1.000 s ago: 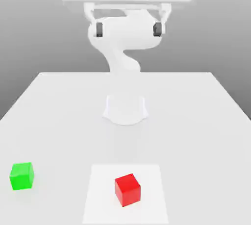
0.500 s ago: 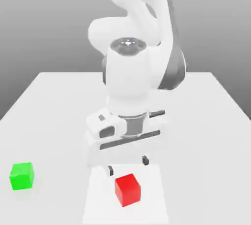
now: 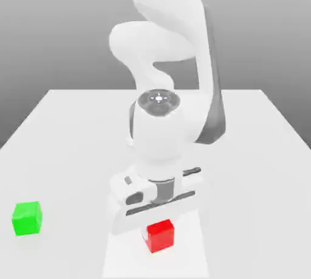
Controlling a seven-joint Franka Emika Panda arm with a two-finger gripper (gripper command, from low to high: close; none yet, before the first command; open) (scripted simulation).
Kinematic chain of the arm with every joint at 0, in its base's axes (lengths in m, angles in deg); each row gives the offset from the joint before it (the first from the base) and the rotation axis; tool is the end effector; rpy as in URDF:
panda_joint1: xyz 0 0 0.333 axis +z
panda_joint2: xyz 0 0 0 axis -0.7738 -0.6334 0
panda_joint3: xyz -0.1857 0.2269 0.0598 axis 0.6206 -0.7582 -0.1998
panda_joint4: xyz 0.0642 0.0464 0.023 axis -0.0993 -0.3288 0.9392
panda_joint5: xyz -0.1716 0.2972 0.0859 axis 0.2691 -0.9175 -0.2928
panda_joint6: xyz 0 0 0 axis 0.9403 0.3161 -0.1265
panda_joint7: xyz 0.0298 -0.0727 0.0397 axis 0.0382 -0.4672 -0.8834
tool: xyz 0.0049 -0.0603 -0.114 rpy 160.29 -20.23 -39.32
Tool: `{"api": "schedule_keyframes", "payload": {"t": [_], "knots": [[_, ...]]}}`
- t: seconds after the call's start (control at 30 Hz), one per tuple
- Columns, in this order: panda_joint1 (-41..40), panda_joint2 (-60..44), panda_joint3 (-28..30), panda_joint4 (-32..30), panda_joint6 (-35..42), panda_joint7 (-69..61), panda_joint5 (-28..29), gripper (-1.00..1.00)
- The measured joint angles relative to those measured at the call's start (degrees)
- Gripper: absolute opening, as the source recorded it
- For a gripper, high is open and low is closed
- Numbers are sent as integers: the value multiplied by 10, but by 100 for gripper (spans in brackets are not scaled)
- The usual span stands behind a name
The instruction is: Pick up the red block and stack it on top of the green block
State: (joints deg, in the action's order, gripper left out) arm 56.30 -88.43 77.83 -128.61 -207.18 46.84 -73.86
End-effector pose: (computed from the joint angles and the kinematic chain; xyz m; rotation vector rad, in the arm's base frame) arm 0.4085 0.0055 0.1845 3.0887 -0.5706 -0.0001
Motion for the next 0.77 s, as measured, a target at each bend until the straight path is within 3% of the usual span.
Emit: {"api": "schedule_keyframes", "payload": {"t": [0.1, 0.47, 0.63, 0.67, 0.77], "knots": [[-17, 41, 18, 0, 41, -12, 7, -100], [-244, 53, 139, 58, 113, -201, -7, -100], [-268, -33, 115, 68, 43, -262, -71, -100], [-273, -45, 108, 69, 31, -269, -80, 100], [-273, -45, 108, 69, 31, -269, -80, 100]]}}
